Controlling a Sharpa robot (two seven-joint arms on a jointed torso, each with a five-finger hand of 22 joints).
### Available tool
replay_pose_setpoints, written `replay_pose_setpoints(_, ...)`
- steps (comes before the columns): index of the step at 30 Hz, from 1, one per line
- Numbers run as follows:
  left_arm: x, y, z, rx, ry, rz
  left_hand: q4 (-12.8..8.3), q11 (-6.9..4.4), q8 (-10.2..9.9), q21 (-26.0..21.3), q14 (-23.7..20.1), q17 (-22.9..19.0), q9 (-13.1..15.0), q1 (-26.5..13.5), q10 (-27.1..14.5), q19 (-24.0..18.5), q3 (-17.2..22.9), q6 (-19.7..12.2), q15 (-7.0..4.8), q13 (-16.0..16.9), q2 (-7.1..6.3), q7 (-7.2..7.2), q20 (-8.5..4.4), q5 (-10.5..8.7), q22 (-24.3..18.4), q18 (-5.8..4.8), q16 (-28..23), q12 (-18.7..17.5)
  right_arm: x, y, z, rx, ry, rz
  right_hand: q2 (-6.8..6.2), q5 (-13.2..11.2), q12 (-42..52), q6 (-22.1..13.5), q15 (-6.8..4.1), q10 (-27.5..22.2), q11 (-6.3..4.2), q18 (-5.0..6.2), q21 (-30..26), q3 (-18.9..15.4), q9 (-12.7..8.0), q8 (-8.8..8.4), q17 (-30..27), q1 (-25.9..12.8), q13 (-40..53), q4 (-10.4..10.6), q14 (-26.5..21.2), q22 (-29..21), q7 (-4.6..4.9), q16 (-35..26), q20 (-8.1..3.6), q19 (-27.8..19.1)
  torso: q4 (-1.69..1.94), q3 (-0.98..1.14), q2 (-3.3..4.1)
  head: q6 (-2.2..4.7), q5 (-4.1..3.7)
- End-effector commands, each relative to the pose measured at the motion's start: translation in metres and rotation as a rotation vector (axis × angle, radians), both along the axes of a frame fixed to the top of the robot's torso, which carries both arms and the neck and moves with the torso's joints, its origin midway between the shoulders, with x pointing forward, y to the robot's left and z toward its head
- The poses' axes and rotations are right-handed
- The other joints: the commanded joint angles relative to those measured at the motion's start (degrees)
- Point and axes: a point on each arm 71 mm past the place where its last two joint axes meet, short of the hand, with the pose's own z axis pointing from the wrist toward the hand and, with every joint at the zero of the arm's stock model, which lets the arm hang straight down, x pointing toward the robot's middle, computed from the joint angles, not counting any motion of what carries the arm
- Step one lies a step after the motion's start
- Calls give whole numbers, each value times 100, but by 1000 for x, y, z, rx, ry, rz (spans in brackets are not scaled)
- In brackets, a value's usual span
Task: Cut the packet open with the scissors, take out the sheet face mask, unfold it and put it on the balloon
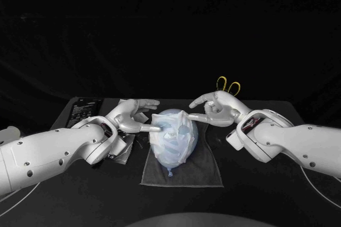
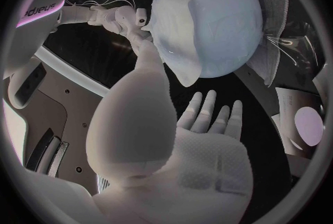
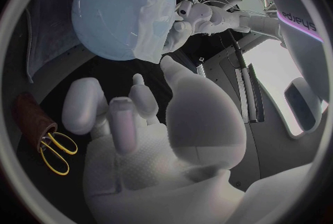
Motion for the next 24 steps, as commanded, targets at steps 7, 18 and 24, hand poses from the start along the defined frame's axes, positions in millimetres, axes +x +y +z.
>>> replay_pose_setpoints(7, -1, -9, -1, 21, 1, -15, -8, -38, 16, -29, 30, -11, 34, -14, 15, -64, -20, 48, -25, 13, 1, 289, 0, -29, -99, -71, -76, -70, 6, 4, -2, -49, -34, -67, 28, -26, 8, -100, 84, -105, 43, 88, -95, -412, 13, -18, 778, 93, -62, 237, 308, 765, 42, -19, 31, -41, 4, -1, 4, -9, -7)
replay_pose_setpoints(18, -1, -13, -4, 59, 19, -33, -8, -65, 46, -33, -9, -28, 63, 165, -81, -101, -12, 100, -112, 1, 6, 283, -3, -24, -189, -67, -213, -184, 12, 16, -6, -68, -24, -71, 266, -26, 75, -189, 113, -205, 73, 101, -178, -1177, 56, 18, 735, 527, -161, 625, 286, 754, 70, -18, 61, -58, 4, 3, -7, -28, -16)
replay_pose_setpoints(24, 0, -14, -5, 67, 21, -30, -9, -56, 54, -32, 2, -26, 73, 212, -64, -105, -4, 117, -142, 6, 9, 288, -3, -22, -210, -66, -215, -185, 12, 22, -9, -75, -12, -54, 320, -26, 96, -192, 115, -217, 74, 103, -197, -1332, 67, 34, 719, 643, -178, 688, 278, 752, 70, -20, 64, -64, 2, 5, -8, -38, -9)
